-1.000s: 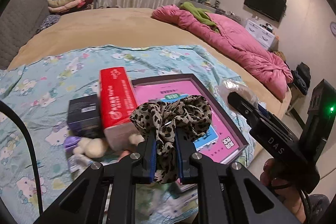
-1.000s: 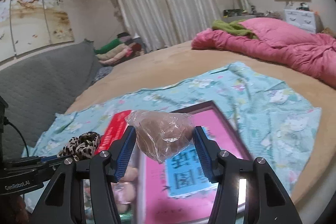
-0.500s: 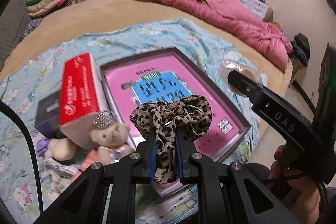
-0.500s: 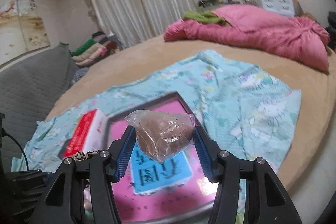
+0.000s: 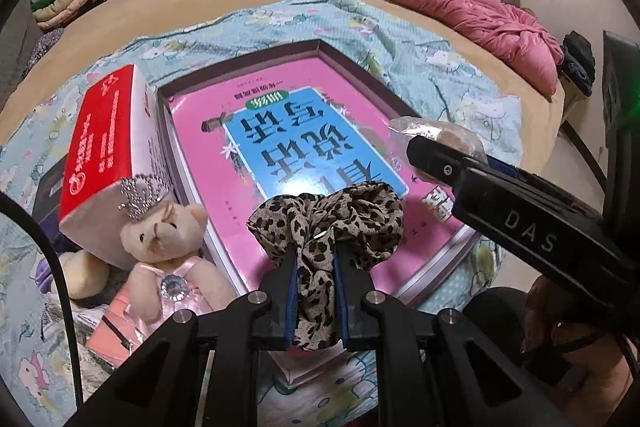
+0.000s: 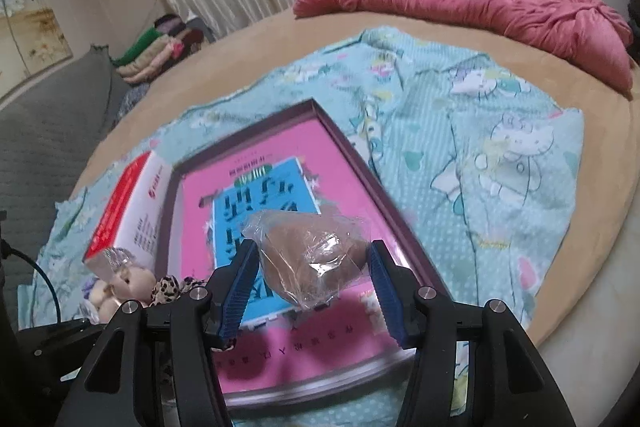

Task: Organize soft objects
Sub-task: 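Carry both held items over the pink book box, then open the left tool dropping the scrunchie while the right tool releases the wrapped item onto the box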

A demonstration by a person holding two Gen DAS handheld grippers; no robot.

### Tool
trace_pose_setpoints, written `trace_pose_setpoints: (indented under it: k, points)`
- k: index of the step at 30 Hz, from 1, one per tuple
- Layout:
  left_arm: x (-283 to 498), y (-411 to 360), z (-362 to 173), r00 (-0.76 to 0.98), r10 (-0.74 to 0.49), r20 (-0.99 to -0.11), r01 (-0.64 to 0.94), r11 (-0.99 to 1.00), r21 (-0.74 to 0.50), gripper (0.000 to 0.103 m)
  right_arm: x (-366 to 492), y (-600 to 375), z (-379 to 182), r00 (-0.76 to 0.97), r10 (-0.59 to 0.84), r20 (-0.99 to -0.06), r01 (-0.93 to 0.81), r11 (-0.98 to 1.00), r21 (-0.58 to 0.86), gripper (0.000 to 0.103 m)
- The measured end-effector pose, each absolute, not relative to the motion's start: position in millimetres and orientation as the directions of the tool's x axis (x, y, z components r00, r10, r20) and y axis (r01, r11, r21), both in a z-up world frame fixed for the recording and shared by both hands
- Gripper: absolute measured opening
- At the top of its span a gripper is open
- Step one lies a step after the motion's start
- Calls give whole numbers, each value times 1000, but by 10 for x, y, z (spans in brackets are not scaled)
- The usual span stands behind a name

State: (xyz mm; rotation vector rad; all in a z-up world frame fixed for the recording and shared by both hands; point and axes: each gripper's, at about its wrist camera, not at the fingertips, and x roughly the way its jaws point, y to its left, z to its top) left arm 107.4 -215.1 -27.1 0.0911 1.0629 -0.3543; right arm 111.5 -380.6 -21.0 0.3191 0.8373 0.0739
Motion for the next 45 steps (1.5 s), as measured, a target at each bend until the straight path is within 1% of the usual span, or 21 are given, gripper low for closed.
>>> trace_pose_setpoints:
  k: [11,26,28,29,30,31,34,37,39,41,45]
  points:
    - [1066,-2240,-428,404,-218,-888,351,934,-70,16,1151,-3788,-322,630,100,-770,94,974,204,60]
    - [1057,-2274,-508,379,-213,-901,353,933,-72,18,1168,-3825,-411,595,79,-800,129,973,192,60]
    - [1056,-2278,-511,378,-214,-901,353,933,-73,21,1166,-3829,-415,595,77,-800,134,972,192,61]
    - [1057,-2275,-512,375,-216,-902,352,933,-77,25,1165,-3832,-415,594,71,-801,139,972,189,61]
    - [1056,-2274,-514,371,-220,-902,351,933,-83,29,1163,-3836,-418,595,69,-801,141,972,189,63]
    - [1053,-2272,-514,369,-227,-901,350,932,-92,31,1161,-3841,-417,595,69,-800,145,971,192,65]
    - [1044,-2280,-503,377,-221,-900,352,933,-81,32,1152,-3852,-396,603,67,-795,151,969,196,71]
    - [1040,-2266,-494,378,-223,-899,348,934,-86,35,1142,-3858,-376,611,71,-789,151,967,204,73]
    - [1034,-2254,-484,378,-227,-898,346,934,-91,42,1137,-3873,-358,620,80,-781,156,962,222,74]
    - [1022,-2245,-467,384,-229,-895,347,933,-90,44,1128,-3888,-326,636,81,-768,160,959,234,74]
    - [1008,-2232,-441,393,-225,-892,347,934,-83,45,1106,-3919,-264,665,69,-744,173,955,243,74]
